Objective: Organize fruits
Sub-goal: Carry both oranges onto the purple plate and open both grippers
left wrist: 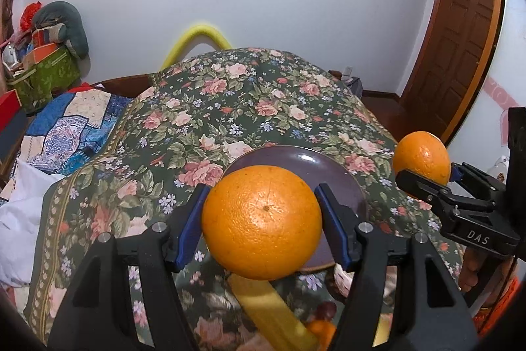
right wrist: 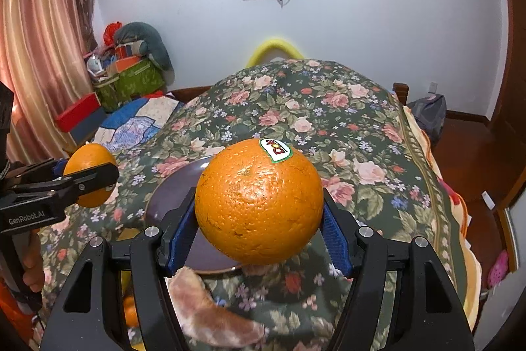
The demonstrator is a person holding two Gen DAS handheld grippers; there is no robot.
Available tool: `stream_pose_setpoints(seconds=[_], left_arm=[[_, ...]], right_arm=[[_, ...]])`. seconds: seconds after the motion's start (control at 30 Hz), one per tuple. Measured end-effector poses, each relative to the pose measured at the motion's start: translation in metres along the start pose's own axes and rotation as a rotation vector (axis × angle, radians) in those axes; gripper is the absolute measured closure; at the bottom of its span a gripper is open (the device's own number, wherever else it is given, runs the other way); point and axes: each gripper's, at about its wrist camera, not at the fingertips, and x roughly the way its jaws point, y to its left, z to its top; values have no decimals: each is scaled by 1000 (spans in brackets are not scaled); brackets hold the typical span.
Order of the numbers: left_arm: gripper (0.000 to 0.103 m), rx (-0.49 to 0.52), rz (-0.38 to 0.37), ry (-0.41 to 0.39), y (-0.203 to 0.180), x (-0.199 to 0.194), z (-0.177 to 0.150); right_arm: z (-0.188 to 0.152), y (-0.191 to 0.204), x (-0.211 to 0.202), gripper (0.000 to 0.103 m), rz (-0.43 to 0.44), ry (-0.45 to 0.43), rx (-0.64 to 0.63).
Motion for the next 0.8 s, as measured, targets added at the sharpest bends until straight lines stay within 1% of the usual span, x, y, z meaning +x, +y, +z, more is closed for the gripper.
stream_pose_setpoints(seconds=[0.23, 0.4, 0.47, 0.57, 0.63, 0.8], left_arm=[[38, -4, -1, 52, 5, 35, 8], [38, 12, 10, 100, 9, 60, 15], [38, 4, 10, 132, 13, 71, 17], [38, -10, -9, 177, 18, 87, 19], [38, -12, -19, 205, 20, 97, 20], [38, -22, -24, 241, 22, 115, 20]], right_arm=[[8, -3, 35, 38, 0, 56, -5], [9, -5, 63, 38, 7, 121, -8], [9, -5, 72, 38, 4, 143, -10], [9, -7, 87, 38, -3, 183, -17], [9, -7, 92, 38, 1, 198, -21], [10, -6, 102, 38, -4, 223, -35]])
